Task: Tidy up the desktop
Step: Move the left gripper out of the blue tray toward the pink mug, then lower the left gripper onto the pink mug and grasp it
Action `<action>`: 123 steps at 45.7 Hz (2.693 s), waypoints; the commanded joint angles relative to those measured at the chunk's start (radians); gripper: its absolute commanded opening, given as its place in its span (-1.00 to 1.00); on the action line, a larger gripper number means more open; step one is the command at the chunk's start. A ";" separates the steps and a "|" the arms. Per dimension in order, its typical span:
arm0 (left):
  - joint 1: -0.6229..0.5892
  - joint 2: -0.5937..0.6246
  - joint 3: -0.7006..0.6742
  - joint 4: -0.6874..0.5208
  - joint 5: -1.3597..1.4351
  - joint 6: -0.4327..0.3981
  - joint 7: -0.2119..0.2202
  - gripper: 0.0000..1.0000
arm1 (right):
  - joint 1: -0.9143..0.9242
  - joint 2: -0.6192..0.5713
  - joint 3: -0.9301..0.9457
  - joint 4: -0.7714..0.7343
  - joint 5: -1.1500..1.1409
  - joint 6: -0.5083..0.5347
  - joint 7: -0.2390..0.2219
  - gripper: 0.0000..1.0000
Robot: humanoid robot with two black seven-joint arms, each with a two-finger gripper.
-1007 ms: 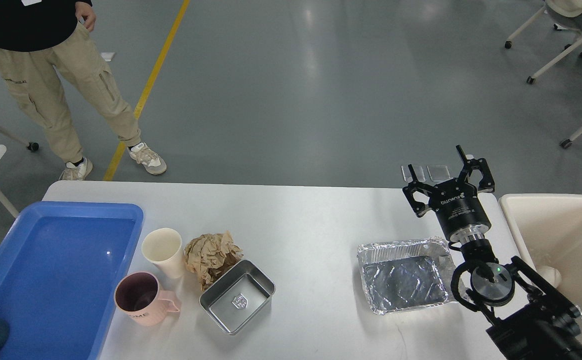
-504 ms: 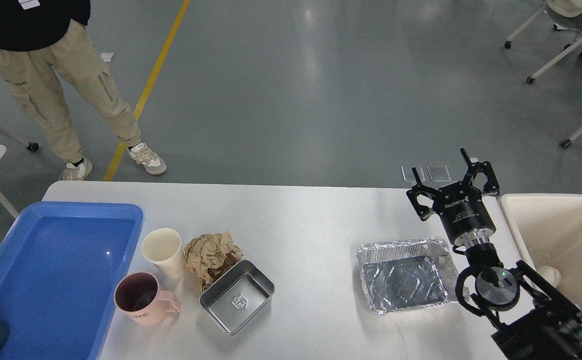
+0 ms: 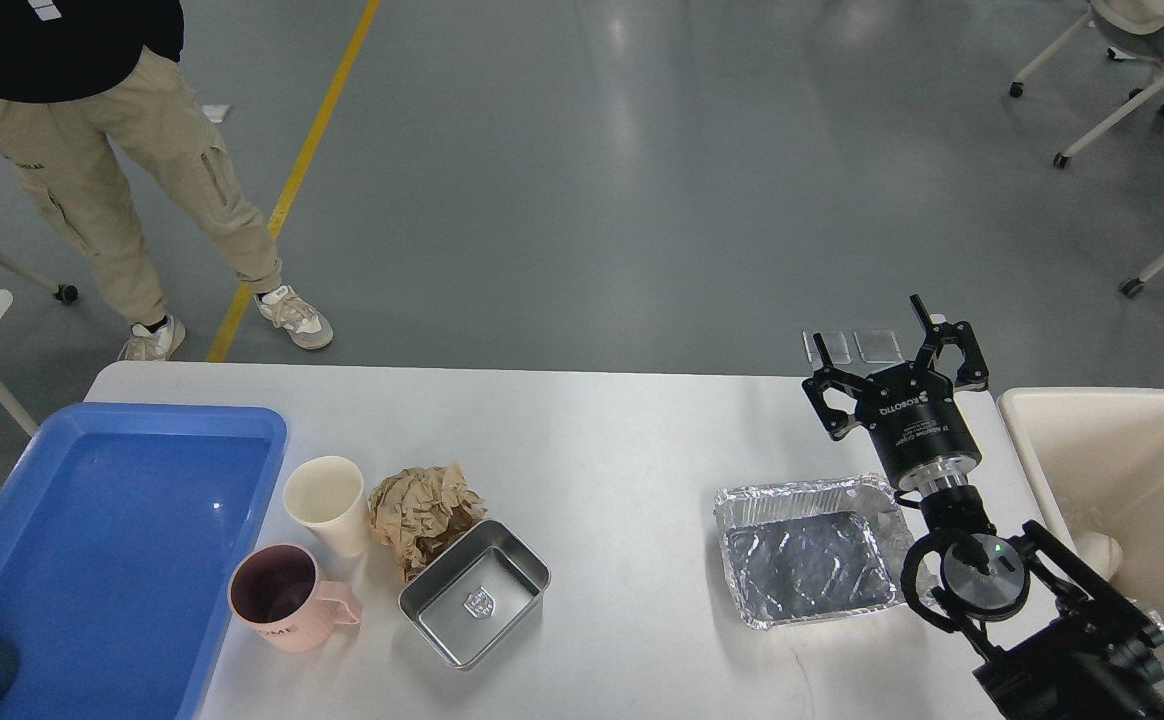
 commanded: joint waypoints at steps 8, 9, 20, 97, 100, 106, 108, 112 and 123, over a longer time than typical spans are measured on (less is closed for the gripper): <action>-0.001 0.010 0.004 0.035 0.023 -0.017 -0.004 0.95 | -0.002 0.004 0.002 0.002 -0.002 -0.001 0.000 1.00; -0.005 0.012 0.002 0.035 0.042 -0.028 -0.006 0.95 | -0.002 0.007 0.000 0.001 -0.002 -0.001 0.000 1.00; -0.067 0.001 0.002 0.023 0.393 -0.080 -0.018 0.95 | -0.002 0.014 0.002 0.002 -0.002 -0.001 0.000 1.00; -0.919 -0.447 0.851 -0.098 1.643 -0.409 -0.095 0.95 | -0.009 0.023 0.002 0.054 -0.006 -0.008 0.000 1.00; -0.919 -0.465 0.860 -0.095 1.660 -0.407 -0.095 0.95 | -0.010 0.023 0.002 0.054 -0.006 -0.008 0.000 1.00; -0.919 -0.501 0.861 -0.072 1.682 -0.407 -0.095 0.95 | -0.015 0.023 0.002 0.061 -0.006 -0.008 0.000 1.00; -0.920 -0.516 0.861 -0.063 1.686 -0.407 -0.095 0.95 | -0.015 0.023 0.002 0.061 -0.006 -0.008 0.000 1.00; -0.922 -0.539 0.861 -0.046 1.696 -0.407 -0.096 0.95 | -0.015 0.022 0.002 0.061 -0.006 -0.008 0.001 1.00; -0.922 -0.576 0.877 -0.028 1.705 -0.407 -0.107 0.94 | -0.016 0.023 0.002 0.067 -0.006 -0.008 0.000 1.00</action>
